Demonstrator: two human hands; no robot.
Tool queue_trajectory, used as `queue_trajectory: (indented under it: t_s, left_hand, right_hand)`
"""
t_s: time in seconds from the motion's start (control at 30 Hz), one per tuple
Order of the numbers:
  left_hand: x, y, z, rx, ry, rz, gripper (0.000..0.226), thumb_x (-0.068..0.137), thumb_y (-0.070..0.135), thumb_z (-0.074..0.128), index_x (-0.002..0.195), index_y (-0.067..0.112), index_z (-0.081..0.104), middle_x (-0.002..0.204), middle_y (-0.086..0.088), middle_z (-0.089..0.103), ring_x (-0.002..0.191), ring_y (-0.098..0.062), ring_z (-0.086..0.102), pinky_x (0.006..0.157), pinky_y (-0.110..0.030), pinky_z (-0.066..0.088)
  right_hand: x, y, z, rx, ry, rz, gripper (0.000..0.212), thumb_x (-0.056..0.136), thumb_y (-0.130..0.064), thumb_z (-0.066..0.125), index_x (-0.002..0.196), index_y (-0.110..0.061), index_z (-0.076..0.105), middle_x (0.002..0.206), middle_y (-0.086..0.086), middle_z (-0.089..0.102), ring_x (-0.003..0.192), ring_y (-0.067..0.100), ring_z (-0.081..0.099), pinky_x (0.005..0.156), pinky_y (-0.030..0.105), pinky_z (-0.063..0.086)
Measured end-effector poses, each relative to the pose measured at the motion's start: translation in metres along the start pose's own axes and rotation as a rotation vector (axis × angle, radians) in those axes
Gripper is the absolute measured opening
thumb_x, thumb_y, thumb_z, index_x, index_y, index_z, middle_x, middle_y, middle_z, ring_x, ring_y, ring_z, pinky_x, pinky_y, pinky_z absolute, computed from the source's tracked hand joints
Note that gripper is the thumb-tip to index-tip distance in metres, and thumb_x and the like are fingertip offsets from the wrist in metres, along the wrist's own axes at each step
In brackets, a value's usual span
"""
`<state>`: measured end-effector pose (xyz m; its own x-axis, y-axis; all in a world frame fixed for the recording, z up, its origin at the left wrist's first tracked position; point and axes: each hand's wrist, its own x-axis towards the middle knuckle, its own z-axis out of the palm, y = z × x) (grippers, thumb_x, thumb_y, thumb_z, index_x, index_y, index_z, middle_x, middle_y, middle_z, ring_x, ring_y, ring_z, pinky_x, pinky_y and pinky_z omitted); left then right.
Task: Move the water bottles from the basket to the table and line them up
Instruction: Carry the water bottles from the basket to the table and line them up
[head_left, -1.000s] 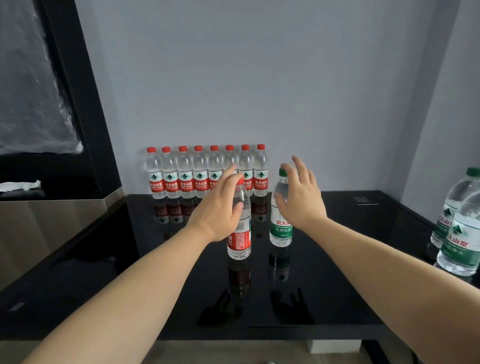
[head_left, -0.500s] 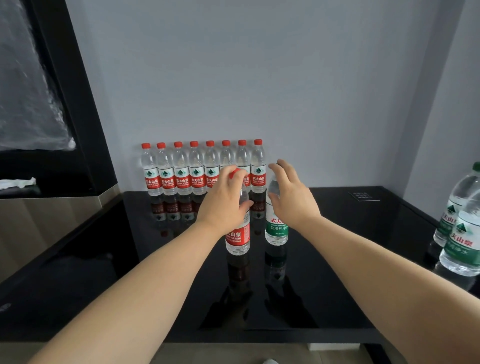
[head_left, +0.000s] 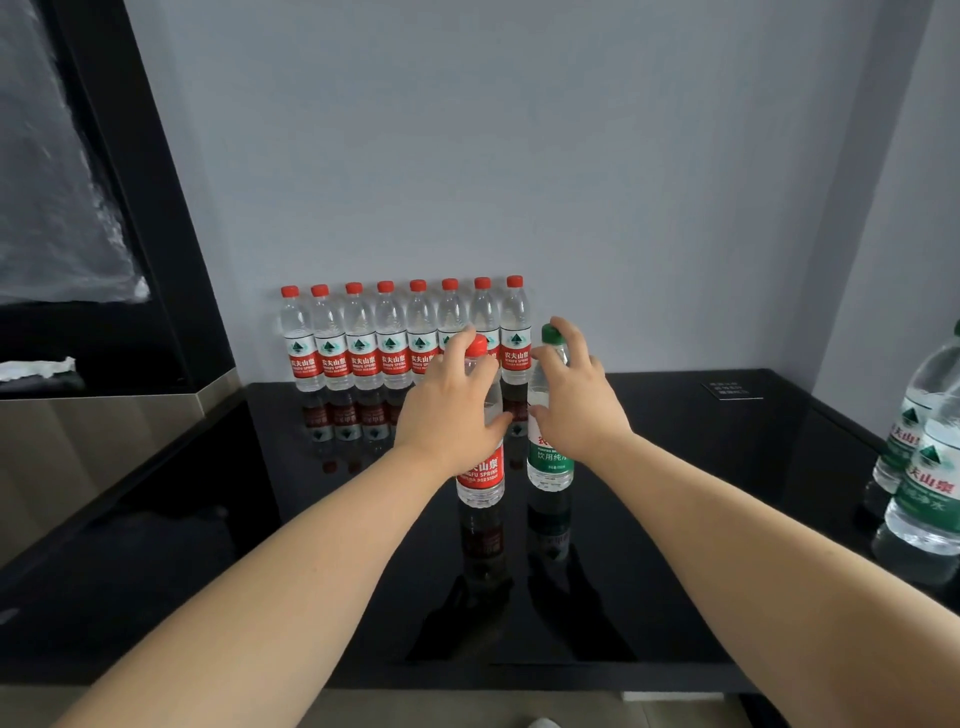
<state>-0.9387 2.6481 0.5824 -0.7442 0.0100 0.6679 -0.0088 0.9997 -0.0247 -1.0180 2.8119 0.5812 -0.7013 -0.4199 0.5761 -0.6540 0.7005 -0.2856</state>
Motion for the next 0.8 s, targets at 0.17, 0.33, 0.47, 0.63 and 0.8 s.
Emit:
queue_trajectory:
  t_s: [0.17,0.33,0.47,0.63,0.8]
  left_hand:
    - [-0.003,-0.009,-0.012,-0.066,-0.112,0.050,0.080,0.076,0.026,0.088,0.143,0.018,0.046,0.164,-0.002,0.008,0.140,-0.027,0.040,0.092,-0.041,0.058]
    - [0.000,-0.002,-0.006,-0.058,-0.078,0.034,0.076,0.071,0.015,0.092,0.134,0.016,0.049,0.163,-0.004,0.011,0.134,-0.028,0.046,0.089,-0.041,0.059]
    - [0.006,0.000,0.001,-0.101,-0.073,0.000,0.077,0.070,0.012,0.093,0.134,0.017,0.051,0.162,-0.001,0.012,0.132,-0.028,0.048,0.092,-0.041,0.058]
    - [0.015,0.002,0.012,-0.103,-0.066,-0.020,0.077,0.069,0.001,0.088,0.134,0.018,0.050,0.162,0.001,0.010,0.134,-0.027,0.045,0.084,-0.039,0.060]
    - [0.027,0.003,0.022,-0.126,-0.069,-0.024,0.077,0.071,0.005,0.090,0.135,0.018,0.049,0.161,0.002,0.011,0.131,-0.026,0.047,0.082,-0.037,0.060]
  right_hand:
    - [0.000,-0.003,-0.003,-0.021,-0.013,0.017,0.070,0.087,-0.012,0.080,0.145,-0.023,0.043,0.165,-0.013,-0.001,0.137,0.035,0.040,0.098,0.044,0.054]
    - [-0.002,0.002,-0.008,-0.031,-0.039,-0.011,0.076,0.085,-0.005,0.078,0.148,-0.022,0.040,0.165,-0.012,-0.002,0.135,0.035,0.042,0.097,0.042,0.055]
    - [-0.004,0.004,-0.009,-0.048,-0.039,-0.014,0.078,0.084,-0.001,0.077,0.149,-0.021,0.040,0.164,-0.012,-0.003,0.130,0.033,0.045,0.088,0.038,0.057]
    - [-0.007,-0.002,-0.003,-0.077,0.007,0.036,0.080,0.083,-0.003,0.080,0.149,-0.024,0.040,0.166,-0.008,-0.003,0.136,0.035,0.040,0.093,0.040,0.057]
    - [-0.002,-0.003,-0.002,-0.083,0.006,0.057,0.084,0.082,-0.005,0.081,0.150,-0.027,0.038,0.167,-0.010,-0.003,0.138,0.035,0.039,0.092,0.041,0.058]
